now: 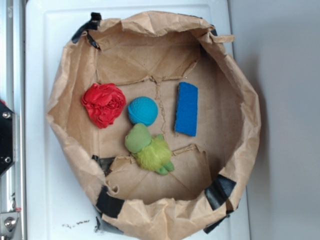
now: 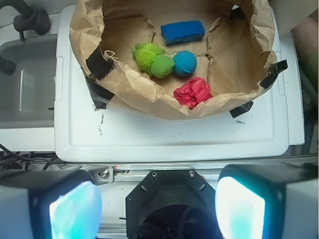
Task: Grab the green animal.
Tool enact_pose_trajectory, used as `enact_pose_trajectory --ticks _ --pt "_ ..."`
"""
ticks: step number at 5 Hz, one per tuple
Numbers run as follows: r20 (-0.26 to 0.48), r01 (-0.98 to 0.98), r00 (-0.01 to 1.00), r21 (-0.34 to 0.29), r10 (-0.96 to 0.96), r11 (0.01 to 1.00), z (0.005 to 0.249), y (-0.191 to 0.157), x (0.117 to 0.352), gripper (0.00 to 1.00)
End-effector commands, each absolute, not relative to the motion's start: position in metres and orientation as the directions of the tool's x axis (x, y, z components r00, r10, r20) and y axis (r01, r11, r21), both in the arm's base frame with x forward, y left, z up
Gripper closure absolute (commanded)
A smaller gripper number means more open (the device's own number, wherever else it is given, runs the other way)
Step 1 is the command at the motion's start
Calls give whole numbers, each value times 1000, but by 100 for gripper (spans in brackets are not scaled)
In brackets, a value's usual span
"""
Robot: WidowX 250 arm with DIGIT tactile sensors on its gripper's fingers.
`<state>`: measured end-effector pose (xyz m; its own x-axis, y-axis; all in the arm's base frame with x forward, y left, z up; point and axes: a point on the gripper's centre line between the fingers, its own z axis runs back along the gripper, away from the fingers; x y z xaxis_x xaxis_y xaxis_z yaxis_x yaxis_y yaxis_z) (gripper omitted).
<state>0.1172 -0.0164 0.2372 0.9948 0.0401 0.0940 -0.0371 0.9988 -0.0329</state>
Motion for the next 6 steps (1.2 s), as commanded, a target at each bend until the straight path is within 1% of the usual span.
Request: enact_pose_trajectory --ticks 1,2,5,6 --pt "94 -37 995 -33 40 999 237 -16 117 0" --pt "149 -1 989 -134 21 991 252 -24 167 0" --pt "149 -1 989 -134 21 991 252 -24 167 0" --pt "174 216 966 -151 -189 965 239 -16 172 0"
